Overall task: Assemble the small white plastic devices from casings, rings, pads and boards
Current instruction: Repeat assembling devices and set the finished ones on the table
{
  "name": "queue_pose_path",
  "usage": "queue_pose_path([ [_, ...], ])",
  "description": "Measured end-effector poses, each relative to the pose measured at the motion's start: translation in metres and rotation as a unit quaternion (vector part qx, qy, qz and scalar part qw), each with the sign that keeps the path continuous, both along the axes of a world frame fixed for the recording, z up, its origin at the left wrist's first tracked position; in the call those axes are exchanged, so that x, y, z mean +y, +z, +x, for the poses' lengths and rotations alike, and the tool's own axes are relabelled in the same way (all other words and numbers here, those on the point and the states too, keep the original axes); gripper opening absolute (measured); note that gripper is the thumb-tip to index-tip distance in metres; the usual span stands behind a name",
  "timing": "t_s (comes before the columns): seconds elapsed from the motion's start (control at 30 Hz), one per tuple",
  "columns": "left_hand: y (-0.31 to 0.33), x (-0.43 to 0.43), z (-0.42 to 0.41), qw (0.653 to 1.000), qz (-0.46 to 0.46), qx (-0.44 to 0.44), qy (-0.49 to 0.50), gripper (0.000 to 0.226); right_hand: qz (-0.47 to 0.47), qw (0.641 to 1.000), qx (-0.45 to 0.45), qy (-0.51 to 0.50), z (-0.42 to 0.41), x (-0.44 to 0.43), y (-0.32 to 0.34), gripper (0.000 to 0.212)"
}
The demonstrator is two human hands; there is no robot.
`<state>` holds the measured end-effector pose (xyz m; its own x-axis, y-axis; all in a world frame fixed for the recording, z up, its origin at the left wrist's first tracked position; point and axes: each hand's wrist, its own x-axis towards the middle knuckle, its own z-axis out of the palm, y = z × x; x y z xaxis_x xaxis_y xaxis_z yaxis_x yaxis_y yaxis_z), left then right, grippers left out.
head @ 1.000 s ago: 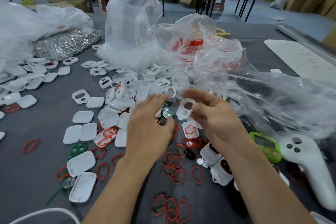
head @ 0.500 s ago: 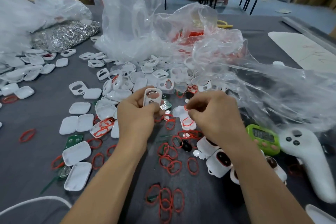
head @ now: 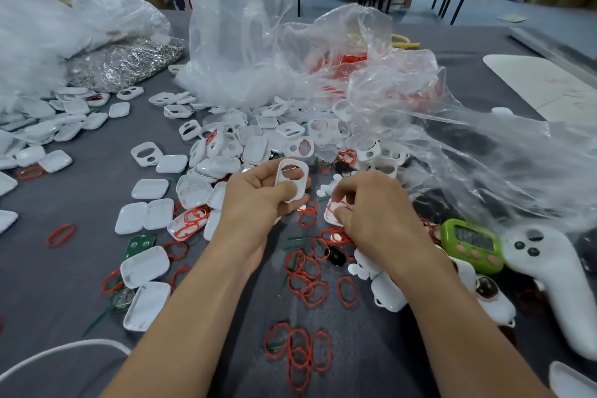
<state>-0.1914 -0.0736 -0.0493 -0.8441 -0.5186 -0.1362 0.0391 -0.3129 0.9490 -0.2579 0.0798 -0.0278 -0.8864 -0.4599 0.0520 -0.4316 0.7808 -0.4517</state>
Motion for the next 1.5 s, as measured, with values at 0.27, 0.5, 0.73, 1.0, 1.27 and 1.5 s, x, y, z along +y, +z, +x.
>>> queue_pose_path([
  [0.27, -0.002, 0.012, -0.001, 0.994, -0.109, -0.013, 0.016, 0.033, -0.343, 0.936, -0.070, -0.025, -0.006, 0.000, -0.001, 0.018],
  [0.5, 0.007, 0.007, 0.003, 0.980, 0.134, 0.003, -0.149, 0.013, -0.475, 0.847, -0.234, 0.041, -0.006, -0.001, 0.000, 0.028],
  [0.73, 0.014, -0.007, 0.013, 0.944, 0.195, -0.009, -0.266, 0.030, -0.489, 0.846, -0.167, 0.129, 0.004, -0.005, 0.003, 0.027],
  [1.0, 0.008, 0.003, 0.012, 0.914, 0.222, -0.020, -0.339, 0.036, -0.494, 0.863, -0.066, 0.081, 0.008, -0.010, -0.001, 0.023],
  [1.27, 0.007, 0.024, 0.004, 0.973, 0.077, -0.080, -0.202, 0.048, -0.405, 0.912, -0.047, 0.053, 0.004, -0.009, -0.010, 0.021],
  [1.5, 0.001, 0.026, 0.001, 0.995, 0.017, -0.078, -0.061, 0.025, -0.275, 0.959, 0.042, 0.046, 0.013, -0.017, -0.022, 0.013],
])
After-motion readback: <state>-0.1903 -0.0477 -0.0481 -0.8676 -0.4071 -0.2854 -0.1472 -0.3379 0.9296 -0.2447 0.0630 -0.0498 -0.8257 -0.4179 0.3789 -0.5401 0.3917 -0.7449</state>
